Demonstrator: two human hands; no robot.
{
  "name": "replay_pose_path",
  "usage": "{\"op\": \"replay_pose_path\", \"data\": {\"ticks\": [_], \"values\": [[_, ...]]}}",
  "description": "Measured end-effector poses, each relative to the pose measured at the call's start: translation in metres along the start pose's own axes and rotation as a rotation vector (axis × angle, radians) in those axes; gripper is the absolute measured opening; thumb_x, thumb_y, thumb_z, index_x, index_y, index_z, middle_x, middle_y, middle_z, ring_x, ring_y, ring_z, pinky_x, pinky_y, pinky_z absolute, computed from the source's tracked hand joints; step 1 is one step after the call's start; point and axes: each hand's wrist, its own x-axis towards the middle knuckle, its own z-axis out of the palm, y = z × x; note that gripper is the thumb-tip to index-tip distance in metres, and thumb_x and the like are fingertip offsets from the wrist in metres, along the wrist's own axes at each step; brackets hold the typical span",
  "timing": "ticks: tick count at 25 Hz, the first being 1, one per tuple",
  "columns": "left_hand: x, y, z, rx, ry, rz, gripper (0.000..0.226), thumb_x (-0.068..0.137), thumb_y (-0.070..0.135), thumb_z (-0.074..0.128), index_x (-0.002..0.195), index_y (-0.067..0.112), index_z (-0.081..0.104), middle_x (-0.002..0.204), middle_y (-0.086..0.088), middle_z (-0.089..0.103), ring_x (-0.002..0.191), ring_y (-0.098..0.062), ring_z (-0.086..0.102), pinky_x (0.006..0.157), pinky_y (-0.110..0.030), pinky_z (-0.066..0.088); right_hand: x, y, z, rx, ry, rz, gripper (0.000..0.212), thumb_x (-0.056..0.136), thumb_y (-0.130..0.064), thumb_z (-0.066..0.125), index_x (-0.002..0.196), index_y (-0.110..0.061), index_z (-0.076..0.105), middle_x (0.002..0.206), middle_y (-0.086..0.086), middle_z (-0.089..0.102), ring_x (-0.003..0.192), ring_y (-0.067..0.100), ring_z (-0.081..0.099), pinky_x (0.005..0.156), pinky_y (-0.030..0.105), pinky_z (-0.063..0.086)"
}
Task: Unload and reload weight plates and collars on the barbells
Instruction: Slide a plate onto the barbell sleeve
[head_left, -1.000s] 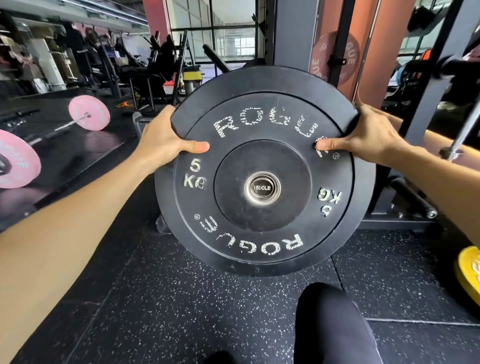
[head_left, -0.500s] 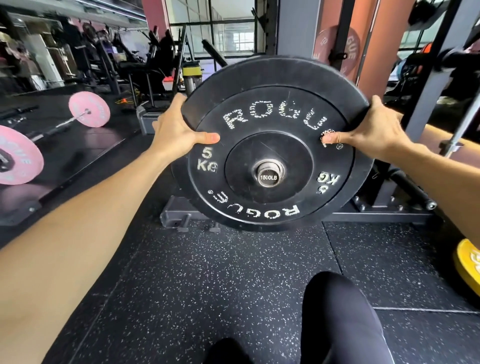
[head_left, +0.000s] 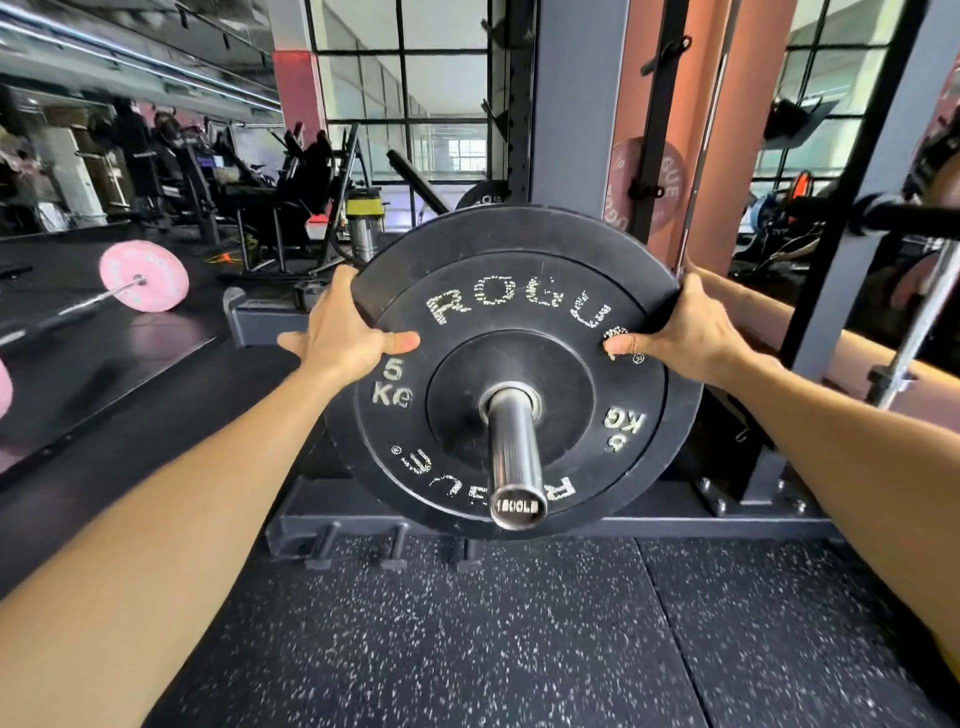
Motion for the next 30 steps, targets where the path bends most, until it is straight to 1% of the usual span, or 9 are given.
{"op": "replay_pose_path", "data": {"ticks": [3, 6, 9, 13, 17, 21, 24, 26, 30], "values": [[0.043, -0.008, 0.029, 0.054, 0.016, -0.020, 0.083, 0.056, 0.049, 0.089, 0.118, 0.032, 0.037, 0.122, 0.004, 0.055, 0.117, -0.031, 0.049, 0.095, -0.056, 0.018, 0.045, 0.010, 0.019, 0.023, 0.009, -0.025, 0.106, 0.033, -0.077, 0.080, 0.106, -0.019, 0.032, 0.128, 0.014, 0.055, 0.120, 0.034, 0.053, 0.082, 0.036, 0.041], [0.087, -0.014, 0.058, 0.081, 0.011, -0.047, 0.081, 0.056, 0.050, 0.088, 0.116, 0.033, 0.035, 0.122, 0.004, 0.055, 0.114, -0.031, 0.050, 0.089, -0.052, 0.021, 0.095, 0.023, 0.038, 0.033, 0.027, -0.050, 0.097, 0.041, -0.067, 0.086, 0.104, -0.019, 0.030, 0.127, 0.013, 0.056, 0.120, 0.033, 0.053, 0.082, 0.033, 0.039], [0.129, -0.021, 0.082, 0.074, 0.004, -0.056, 0.081, 0.057, 0.048, 0.089, 0.115, 0.033, 0.035, 0.121, 0.003, 0.053, 0.113, -0.031, 0.049, 0.087, -0.048, 0.023, 0.141, 0.033, 0.054, 0.016, 0.030, -0.054, 0.093, 0.044, -0.063, 0.088, 0.103, -0.018, 0.032, 0.118, 0.008, 0.056, 0.118, 0.033, 0.054, 0.079, 0.033, 0.038], [0.184, -0.026, 0.116, 0.044, -0.020, -0.041, 0.089, 0.059, 0.041, 0.091, 0.127, 0.025, 0.036, 0.128, -0.006, 0.049, 0.119, -0.036, 0.048, 0.099, -0.063, 0.035, 0.202, 0.046, 0.079, 0.017, 0.028, -0.039, 0.091, 0.045, -0.062, 0.088, 0.103, -0.017, 0.034, 0.105, -0.002, 0.049, 0.115, 0.029, 0.055, 0.078, 0.033, 0.038], [0.224, -0.036, 0.131, -0.003, -0.052, -0.054, 0.080, 0.056, 0.038, 0.092, 0.117, 0.025, 0.042, 0.124, -0.004, 0.055, 0.117, -0.035, 0.051, 0.100, -0.058, 0.038, 0.238, 0.053, 0.093, 0.019, 0.062, -0.064, 0.093, 0.040, -0.068, 0.084, 0.101, -0.017, 0.037, 0.101, -0.006, 0.050, 0.099, 0.017, 0.049, 0.077, 0.031, 0.036], [0.226, -0.044, 0.138, 0.006, -0.015, -0.042, 0.084, 0.054, 0.041, 0.092, 0.120, 0.027, 0.042, 0.125, -0.005, 0.053, 0.117, -0.034, 0.050, 0.099, -0.057, 0.040, 0.242, 0.059, 0.097, 0.026, 0.076, -0.050, 0.092, 0.041, -0.065, 0.087, 0.102, -0.019, 0.037, 0.099, -0.009, 0.051, 0.097, 0.015, 0.048, 0.077, 0.033, 0.038], [0.209, -0.041, 0.137, 0.147, -0.003, -0.012, 0.087, 0.059, 0.049, 0.088, 0.125, 0.025, 0.036, 0.127, -0.007, 0.049, 0.115, -0.035, 0.050, 0.091, -0.053, 0.044, 0.227, 0.053, 0.098, -0.038, 0.090, 0.006, 0.096, 0.048, -0.061, 0.089, 0.114, -0.014, 0.039, 0.115, 0.004, 0.054, 0.112, 0.026, 0.052, 0.088, 0.042, 0.045], [0.199, -0.038, 0.129, 0.198, -0.067, 0.004, 0.093, 0.064, 0.049, 0.085, 0.134, 0.024, 0.030, 0.132, -0.011, 0.043, 0.119, -0.037, 0.049, 0.088, -0.050, 0.044, 0.216, 0.043, 0.095, -0.186, 0.065, 0.071, 0.106, 0.055, -0.061, 0.086, 0.130, -0.007, 0.033, 0.130, 0.015, 0.044, 0.127, 0.034, 0.043, 0.101, 0.048, 0.041], [0.175, -0.043, 0.089, 0.226, -0.250, 0.004, 0.097, 0.068, 0.058, 0.078, 0.141, 0.038, 0.019, 0.138, -0.012, 0.041, 0.122, -0.037, 0.047, 0.096, -0.051, 0.043, 0.184, 0.015, 0.078, -0.283, -0.007, 0.072, 0.120, 0.063, -0.065, 0.079, 0.148, -0.010, 0.015, 0.143, 0.015, 0.032, 0.137, 0.037, 0.030, 0.111, 0.052, 0.033]]}}
